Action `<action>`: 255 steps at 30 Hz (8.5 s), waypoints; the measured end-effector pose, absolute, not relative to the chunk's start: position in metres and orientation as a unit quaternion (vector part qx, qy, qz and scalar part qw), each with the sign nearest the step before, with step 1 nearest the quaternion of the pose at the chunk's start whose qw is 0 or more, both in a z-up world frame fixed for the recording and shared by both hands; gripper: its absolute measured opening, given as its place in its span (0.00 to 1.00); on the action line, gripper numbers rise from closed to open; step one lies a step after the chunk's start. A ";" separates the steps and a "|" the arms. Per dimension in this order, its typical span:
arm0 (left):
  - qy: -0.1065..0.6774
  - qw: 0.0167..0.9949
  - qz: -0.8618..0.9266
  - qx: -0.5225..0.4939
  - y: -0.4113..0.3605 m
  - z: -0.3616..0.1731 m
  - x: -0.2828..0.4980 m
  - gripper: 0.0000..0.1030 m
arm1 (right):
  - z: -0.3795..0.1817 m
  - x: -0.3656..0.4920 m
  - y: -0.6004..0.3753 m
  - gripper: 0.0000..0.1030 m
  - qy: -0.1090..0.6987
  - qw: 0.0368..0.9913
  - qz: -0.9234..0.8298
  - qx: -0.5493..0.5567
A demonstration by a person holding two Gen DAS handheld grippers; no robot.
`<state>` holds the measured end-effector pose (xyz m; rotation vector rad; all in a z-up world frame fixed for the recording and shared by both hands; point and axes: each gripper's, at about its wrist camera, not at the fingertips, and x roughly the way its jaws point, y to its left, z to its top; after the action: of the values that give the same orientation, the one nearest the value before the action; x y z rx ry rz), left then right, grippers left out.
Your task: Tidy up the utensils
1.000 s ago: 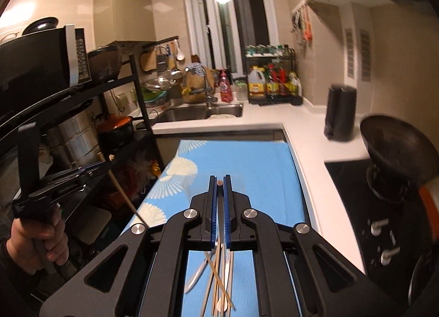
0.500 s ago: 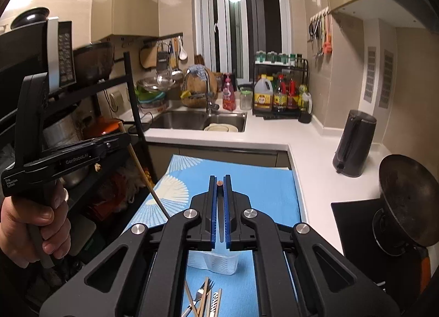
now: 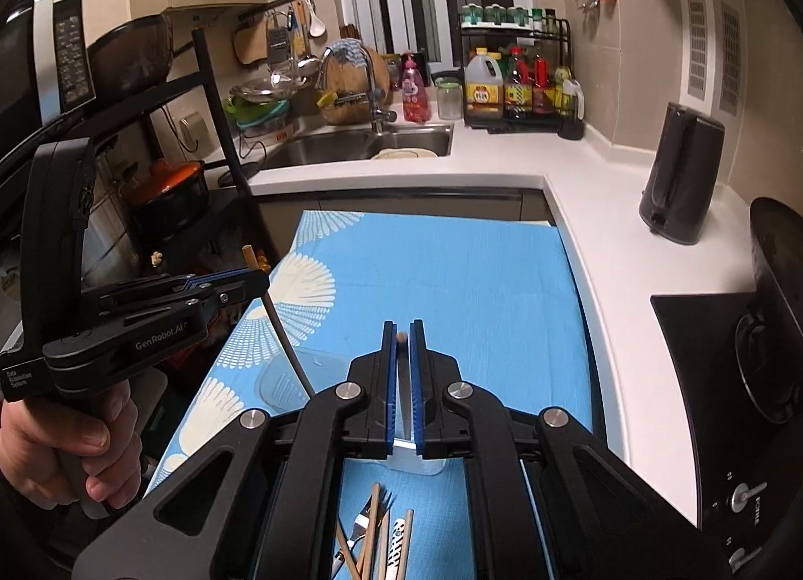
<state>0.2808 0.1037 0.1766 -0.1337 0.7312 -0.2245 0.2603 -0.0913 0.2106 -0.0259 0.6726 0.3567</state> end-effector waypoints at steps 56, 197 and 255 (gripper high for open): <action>0.408 0.906 -0.068 -0.088 0.045 -0.015 0.053 0.34 | -0.029 0.011 -0.146 0.15 0.378 0.912 0.153 0.038; 0.252 0.967 -0.037 -0.008 0.142 0.119 0.012 0.14 | 0.158 0.016 -0.164 0.05 0.187 0.973 0.132 -0.015; 0.331 0.934 -0.133 -0.027 0.084 0.153 0.265 0.43 | 0.197 0.244 -0.088 0.29 0.322 0.930 0.174 -0.020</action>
<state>0.2646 0.0839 0.1527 -0.0543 0.6767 -0.2714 0.2438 -0.0883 0.1972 -0.0406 0.6594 0.3555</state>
